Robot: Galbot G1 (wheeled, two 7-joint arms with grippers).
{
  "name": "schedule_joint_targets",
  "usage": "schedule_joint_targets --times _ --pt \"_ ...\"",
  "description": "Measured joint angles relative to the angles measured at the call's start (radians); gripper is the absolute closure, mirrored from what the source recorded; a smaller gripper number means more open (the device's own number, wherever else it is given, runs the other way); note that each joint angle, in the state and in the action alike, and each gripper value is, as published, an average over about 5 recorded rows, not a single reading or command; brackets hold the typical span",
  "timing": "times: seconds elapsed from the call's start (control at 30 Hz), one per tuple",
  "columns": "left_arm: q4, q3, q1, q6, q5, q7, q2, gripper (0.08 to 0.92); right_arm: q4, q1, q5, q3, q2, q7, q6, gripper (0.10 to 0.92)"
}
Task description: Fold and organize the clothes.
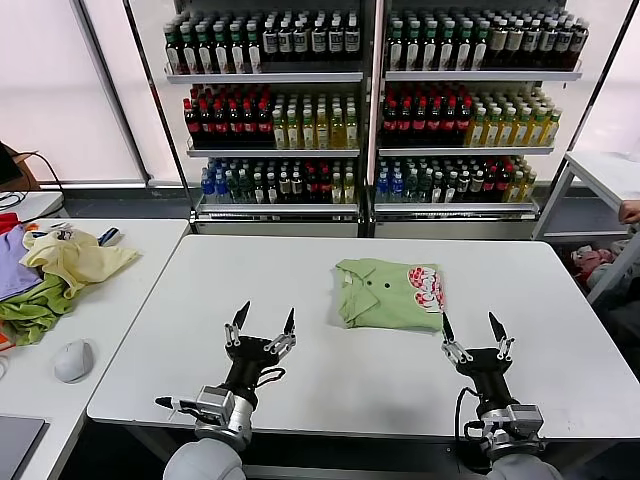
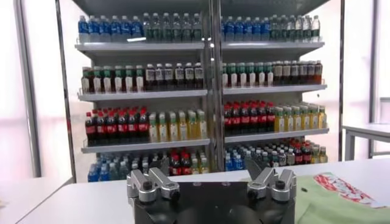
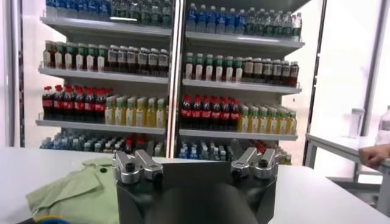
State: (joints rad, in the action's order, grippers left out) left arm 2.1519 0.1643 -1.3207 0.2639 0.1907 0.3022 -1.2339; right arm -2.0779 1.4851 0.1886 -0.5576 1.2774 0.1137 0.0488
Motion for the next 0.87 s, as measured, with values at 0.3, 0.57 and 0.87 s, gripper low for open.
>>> schedule_joint_targets --times 0.3,0.57,0.87 --pt "0.019 0.007 -0.02 -0.002 0.002 -0.015 0.003 0.177 -0.033 0.029 -0.035 0.002 0.006 0.008 -0.007 0.203" --pt "0.032 0.011 -0.033 -0.002 0.004 -0.03 0.004 0.177 -0.049 0.039 -0.068 0.003 0.005 0.021 -0.007 0.203" --pt "0.038 0.014 -0.037 -0.002 0.008 -0.045 0.001 0.177 -0.061 0.041 -0.079 0.002 -0.001 0.032 -0.009 0.203"
